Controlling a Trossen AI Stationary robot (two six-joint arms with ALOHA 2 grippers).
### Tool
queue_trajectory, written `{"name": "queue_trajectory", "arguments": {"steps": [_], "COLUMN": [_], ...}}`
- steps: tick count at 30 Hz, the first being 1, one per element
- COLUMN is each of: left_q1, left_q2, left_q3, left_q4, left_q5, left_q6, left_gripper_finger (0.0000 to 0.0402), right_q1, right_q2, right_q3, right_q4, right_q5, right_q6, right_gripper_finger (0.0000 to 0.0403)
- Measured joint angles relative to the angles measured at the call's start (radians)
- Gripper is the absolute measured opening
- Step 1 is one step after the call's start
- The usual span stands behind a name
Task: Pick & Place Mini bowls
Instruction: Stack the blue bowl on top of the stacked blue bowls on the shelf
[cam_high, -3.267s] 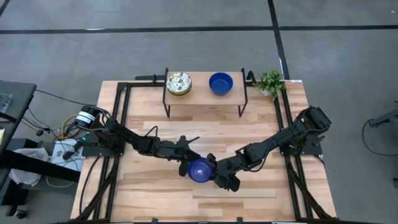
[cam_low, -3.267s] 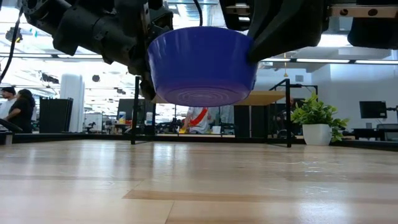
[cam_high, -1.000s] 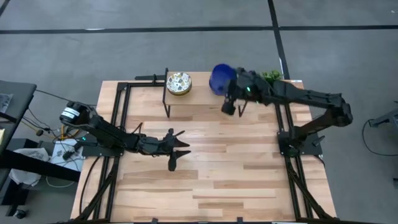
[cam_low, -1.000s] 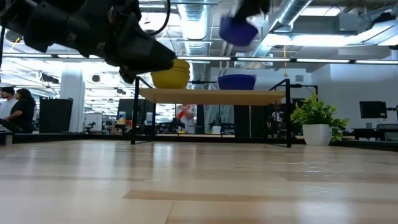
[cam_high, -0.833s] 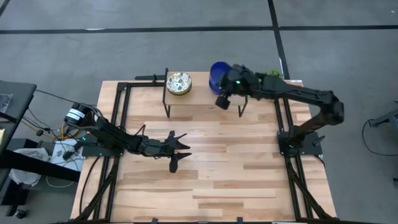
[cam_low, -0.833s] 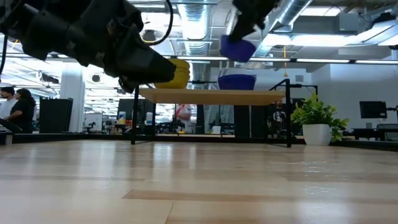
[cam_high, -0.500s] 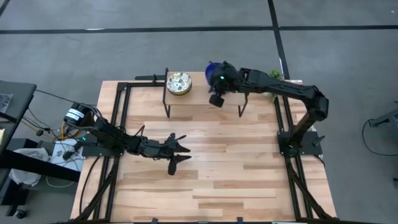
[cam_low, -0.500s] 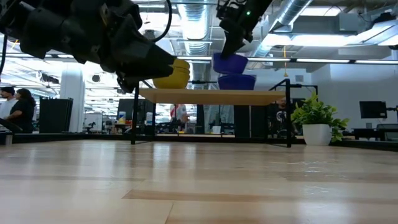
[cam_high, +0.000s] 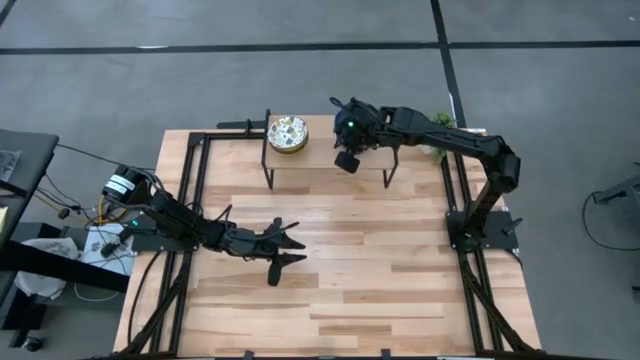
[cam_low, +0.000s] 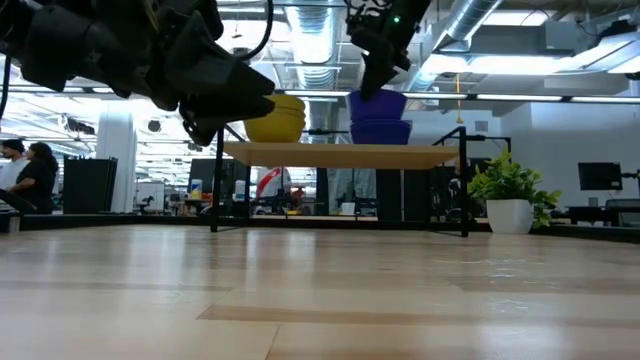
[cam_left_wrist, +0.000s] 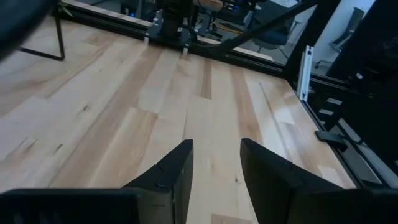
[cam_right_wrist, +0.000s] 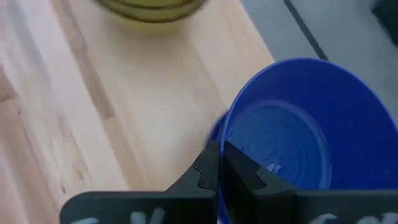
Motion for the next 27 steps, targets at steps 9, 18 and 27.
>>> {"name": "queue_trajectory", "arguments": {"steps": [9, 18, 27], "left_q1": [0.000, 0.000, 0.000], "left_q2": [0.000, 0.000, 0.000], "left_q3": [0.000, 0.000, 0.000], "left_q4": [0.000, 0.006, 0.008], "left_q5": [-0.001, -0.001, -0.001], "left_q6": [0.000, 0.000, 0.000], "left_gripper_finger": [0.0131, 0.0131, 0.0131], "right_q1": [-0.019, -0.016, -0.011], "right_q2": [0.000, 0.004, 0.004], "right_q3": [0.000, -0.001, -0.001], "right_q4": [-0.002, -0.031, -0.042], "right_q5": [0.002, -0.001, 0.000], "right_q6": [0.094, 0.098, 0.098], "right_gripper_finger": [0.0000, 0.0000, 0.0035]}}
